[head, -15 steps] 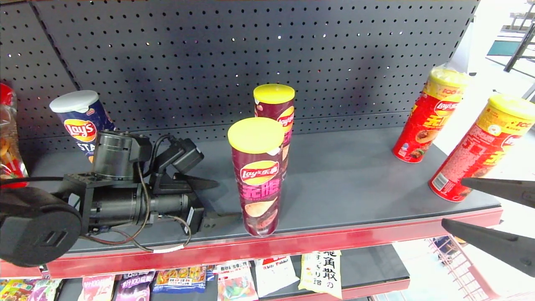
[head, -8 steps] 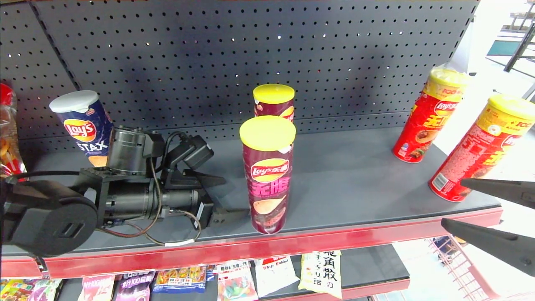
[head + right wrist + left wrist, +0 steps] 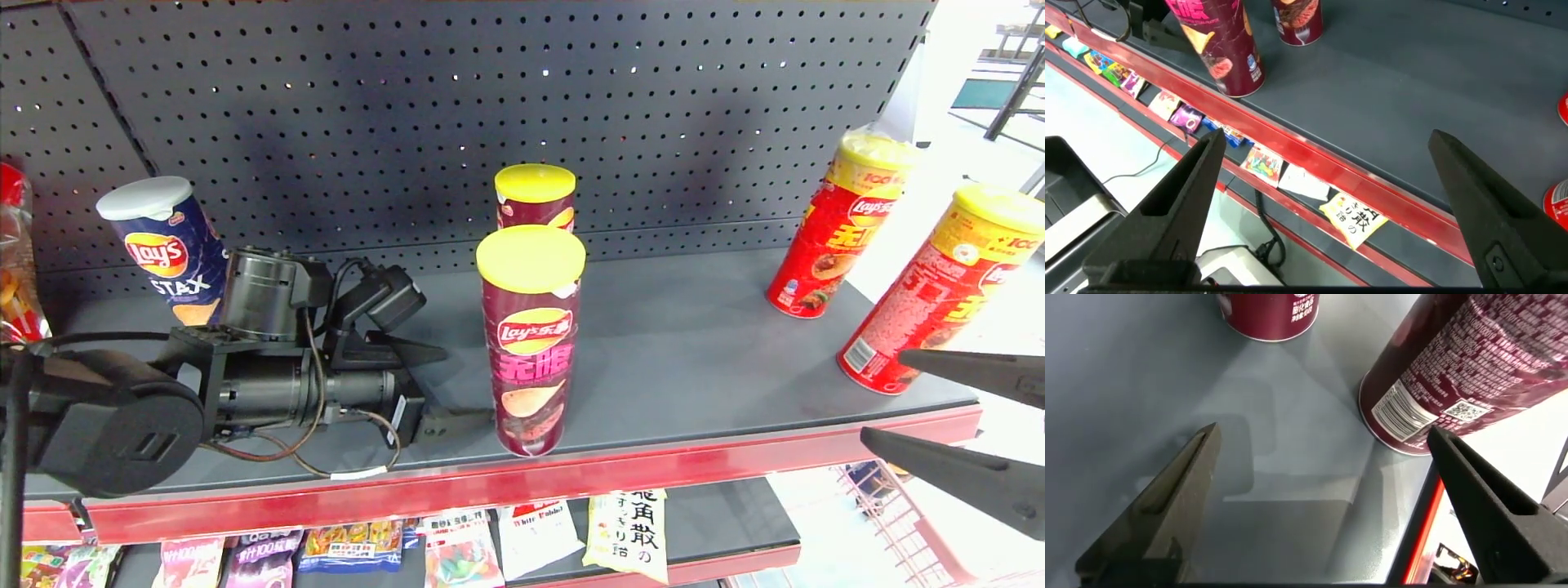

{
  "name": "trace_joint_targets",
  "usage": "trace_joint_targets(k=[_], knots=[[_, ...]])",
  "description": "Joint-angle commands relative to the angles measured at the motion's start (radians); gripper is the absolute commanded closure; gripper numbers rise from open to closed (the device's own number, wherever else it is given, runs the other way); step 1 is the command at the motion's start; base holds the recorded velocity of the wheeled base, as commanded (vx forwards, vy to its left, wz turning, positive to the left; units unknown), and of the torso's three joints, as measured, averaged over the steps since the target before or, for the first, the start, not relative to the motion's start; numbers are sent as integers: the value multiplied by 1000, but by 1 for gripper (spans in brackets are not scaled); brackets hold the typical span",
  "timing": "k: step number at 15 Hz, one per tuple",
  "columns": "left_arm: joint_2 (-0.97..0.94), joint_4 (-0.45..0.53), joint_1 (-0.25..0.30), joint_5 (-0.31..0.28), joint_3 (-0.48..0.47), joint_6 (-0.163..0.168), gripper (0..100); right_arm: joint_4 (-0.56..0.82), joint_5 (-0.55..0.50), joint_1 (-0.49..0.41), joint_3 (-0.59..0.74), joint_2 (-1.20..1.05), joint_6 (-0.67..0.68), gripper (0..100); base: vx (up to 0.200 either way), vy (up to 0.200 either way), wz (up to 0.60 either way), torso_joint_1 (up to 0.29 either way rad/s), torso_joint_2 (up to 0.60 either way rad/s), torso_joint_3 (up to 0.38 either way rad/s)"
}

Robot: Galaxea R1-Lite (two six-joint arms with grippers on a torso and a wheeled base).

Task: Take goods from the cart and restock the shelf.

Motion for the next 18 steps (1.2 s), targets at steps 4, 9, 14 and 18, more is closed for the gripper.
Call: trace_joint_targets(k=[4,9,14,18], knots=[[8,-1,0,1,-16,0,0,0,1,1,0,2,-1,0,0,0,0,0,0,0],[12,-1,0,1,-17,1,0,0,1,1,0,2,-1,0,0,0,0,0,0,0],[-21,0,3,4,6,0,0,1,1,1,6,3,-1,0,0,0,0,0,0,0],[-306,11,42,56,213,-26,0,3,-45,-9,54,-8,-4,0,0,0,0,0,0,0]])
